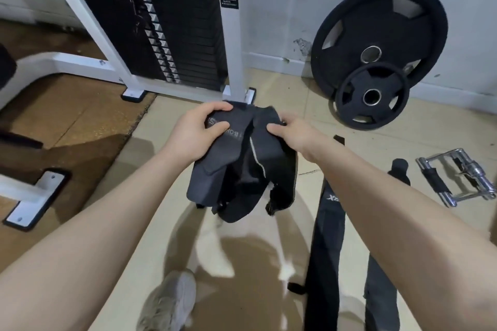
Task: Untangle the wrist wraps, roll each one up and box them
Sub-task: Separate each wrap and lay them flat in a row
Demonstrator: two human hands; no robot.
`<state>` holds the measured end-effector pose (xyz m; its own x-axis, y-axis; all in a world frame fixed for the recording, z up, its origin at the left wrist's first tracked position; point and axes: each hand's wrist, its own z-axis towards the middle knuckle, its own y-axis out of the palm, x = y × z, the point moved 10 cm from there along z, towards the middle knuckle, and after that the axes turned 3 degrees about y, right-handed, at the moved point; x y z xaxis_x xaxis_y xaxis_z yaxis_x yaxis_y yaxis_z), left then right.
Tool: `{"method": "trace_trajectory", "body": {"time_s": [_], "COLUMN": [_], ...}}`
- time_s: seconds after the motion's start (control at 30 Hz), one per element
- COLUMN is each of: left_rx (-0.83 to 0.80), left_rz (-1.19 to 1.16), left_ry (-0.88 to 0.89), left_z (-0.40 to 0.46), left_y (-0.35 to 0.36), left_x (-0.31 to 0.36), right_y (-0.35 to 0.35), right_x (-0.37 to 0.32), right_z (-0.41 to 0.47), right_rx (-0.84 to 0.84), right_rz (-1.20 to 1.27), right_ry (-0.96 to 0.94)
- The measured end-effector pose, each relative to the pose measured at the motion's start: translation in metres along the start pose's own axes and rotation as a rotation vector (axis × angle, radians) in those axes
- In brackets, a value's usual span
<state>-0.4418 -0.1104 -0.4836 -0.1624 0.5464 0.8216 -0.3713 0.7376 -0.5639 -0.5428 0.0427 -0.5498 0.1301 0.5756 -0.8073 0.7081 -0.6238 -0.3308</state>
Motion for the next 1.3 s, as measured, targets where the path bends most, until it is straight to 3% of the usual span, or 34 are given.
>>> {"method": "trace_trajectory", "body": {"time_s": [0.07, 0.1, 0.17, 0.23, 0.3, 0.37, 0.47, 0.53, 0.6, 0.67, 0.7, 0.77, 0.87, 1.0, 1.13, 1.2, 1.3], "left_rx": [0.079, 0.103, 0.109, 0.028, -0.123, -0.271, -0.327, -0.406, -0.585, -0.694, -0.659, -0.437, -0.043, 0.056, 0.039, -0.025, -0.276], "left_rz": [-0.024, -0.033, -0.026, 0.015, -0.043, -0.214, -0.347, -0.24, -0.167, -0.407, -0.649, -1.155, -1.486, -1.243, -1.083, -0.92, -0.696], "left_ry": [0.085, 0.127, 0.214, 0.276, 0.268, 0.15, -0.058, -0.121, -0.221, -0.383, -0.471, -0.508, -0.538, -0.617, -0.606, -0.46, -0.295], "left_z": [-0.008, -0.012, -0.022, -0.033, -0.042, -0.052, -0.069, -0.08, -0.093, -0.099, -0.096, -0.074, -0.044, -0.035, -0.034, -0.036, -0.056], "left_y": [-0.013, -0.02, -0.03, -0.025, -0.009, 0.012, 0.037, 0.058, 0.083, 0.097, 0.097, 0.081, 0.051, 0.049, 0.046, 0.044, 0.063], "left_x": [0.026, 0.037, 0.056, 0.068, 0.064, 0.046, 0.012, -0.008, -0.026, -0.038, -0.04, -0.034, -0.039, -0.026, -0.013, -0.001, 0.017], "right_y": [0.012, 0.011, 0.014, 0.041, 0.052, 0.046, 0.032, 0.028, 0.03, 0.031, 0.032, 0.027, 0.035, 0.063, 0.064, 0.063, 0.034], "right_x": [-0.013, -0.021, -0.021, -0.014, -0.012, -0.009, -0.014, -0.023, -0.027, -0.035, -0.04, -0.036, -0.004, 0.04, 0.056, 0.047, 0.014], "right_z": [-0.002, -0.006, -0.011, -0.015, -0.017, -0.016, -0.018, -0.024, -0.03, -0.038, -0.042, -0.046, -0.049, -0.058, -0.071, -0.077, -0.069], "right_rx": [0.056, 0.115, 0.116, -0.105, -0.227, -0.186, -0.062, -0.044, -0.077, -0.167, -0.22, -0.247, -0.338, -0.469, -0.477, -0.509, -0.385], "right_rz": [-0.29, -0.27, 0.183, 0.679, 0.967, 1.083, 1.013, 0.921, 0.746, 0.515, 0.438, 0.317, 0.074, -0.14, -0.47, -0.207, 0.6], "right_ry": [-0.017, -0.037, 0.0, 0.176, 0.259, 0.298, 0.253, 0.186, 0.136, 0.037, -0.028, -0.092, -0.026, 0.147, 0.132, 0.099, 0.028]}}
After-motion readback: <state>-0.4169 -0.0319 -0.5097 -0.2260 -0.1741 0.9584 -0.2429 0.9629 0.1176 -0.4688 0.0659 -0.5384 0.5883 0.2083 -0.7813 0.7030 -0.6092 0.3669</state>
